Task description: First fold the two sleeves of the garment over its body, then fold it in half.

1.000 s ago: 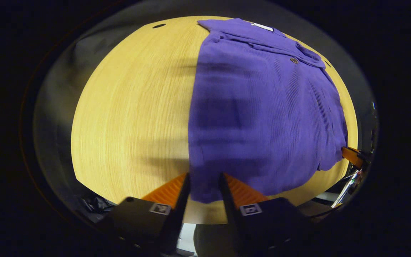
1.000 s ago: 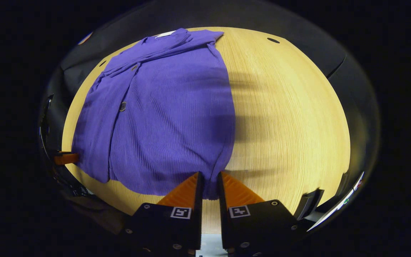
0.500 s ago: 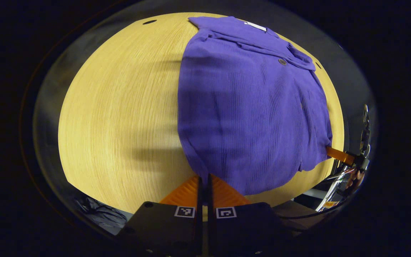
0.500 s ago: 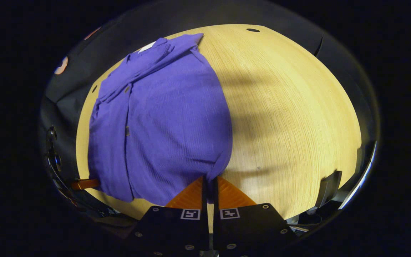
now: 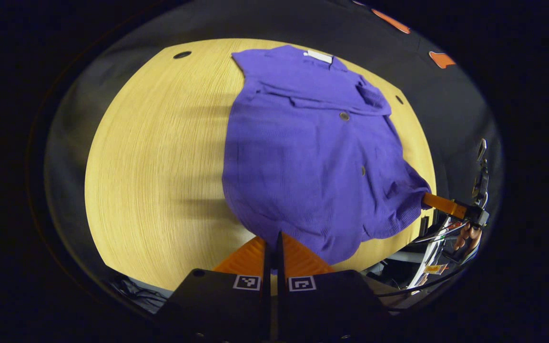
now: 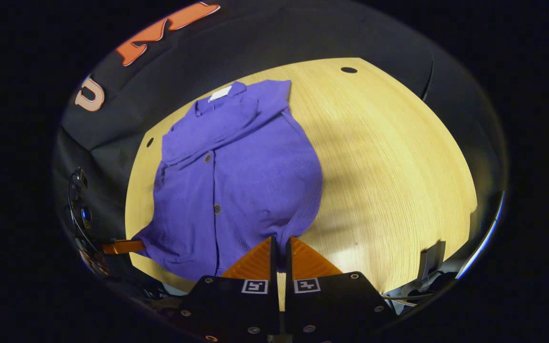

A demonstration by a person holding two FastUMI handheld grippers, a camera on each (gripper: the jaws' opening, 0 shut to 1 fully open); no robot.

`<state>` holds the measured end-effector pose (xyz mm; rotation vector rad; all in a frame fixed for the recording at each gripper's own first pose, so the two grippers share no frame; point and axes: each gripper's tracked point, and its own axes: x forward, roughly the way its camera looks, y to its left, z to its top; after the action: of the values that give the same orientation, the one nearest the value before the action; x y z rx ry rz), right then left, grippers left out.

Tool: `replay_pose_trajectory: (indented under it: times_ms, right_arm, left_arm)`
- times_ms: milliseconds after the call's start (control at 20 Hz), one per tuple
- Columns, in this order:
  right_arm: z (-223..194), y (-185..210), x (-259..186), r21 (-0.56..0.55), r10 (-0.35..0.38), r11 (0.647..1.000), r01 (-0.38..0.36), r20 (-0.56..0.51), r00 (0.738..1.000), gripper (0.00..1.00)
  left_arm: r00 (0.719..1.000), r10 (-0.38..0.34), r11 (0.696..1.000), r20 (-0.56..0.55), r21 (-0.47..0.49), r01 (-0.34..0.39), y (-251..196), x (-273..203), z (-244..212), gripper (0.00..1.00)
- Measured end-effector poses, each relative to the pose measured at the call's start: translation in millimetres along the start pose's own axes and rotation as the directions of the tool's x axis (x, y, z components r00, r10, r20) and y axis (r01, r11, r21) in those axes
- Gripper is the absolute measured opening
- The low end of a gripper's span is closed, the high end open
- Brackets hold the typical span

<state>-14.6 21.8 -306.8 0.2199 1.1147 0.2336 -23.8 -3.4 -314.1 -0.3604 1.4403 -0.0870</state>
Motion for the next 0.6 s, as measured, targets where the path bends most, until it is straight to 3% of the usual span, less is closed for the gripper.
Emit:
replay_pose_trajectory:
  times_ms: [250,600]
  right_arm:
    - [43,27,-27,-0.011,0.019,1.000,-0.018,0.076,0.997,0.05]
    - [111,52,-55,-0.027,-0.031,0.999,0.036,0.186,0.982,0.05]
  left_arm:
    - [0.998,-0.047,0.995,0.030,0.093,0.044,-5,-25,38,0.07]
    - [0.993,-0.089,0.978,0.083,0.197,0.072,-1,-58,128,0.07]
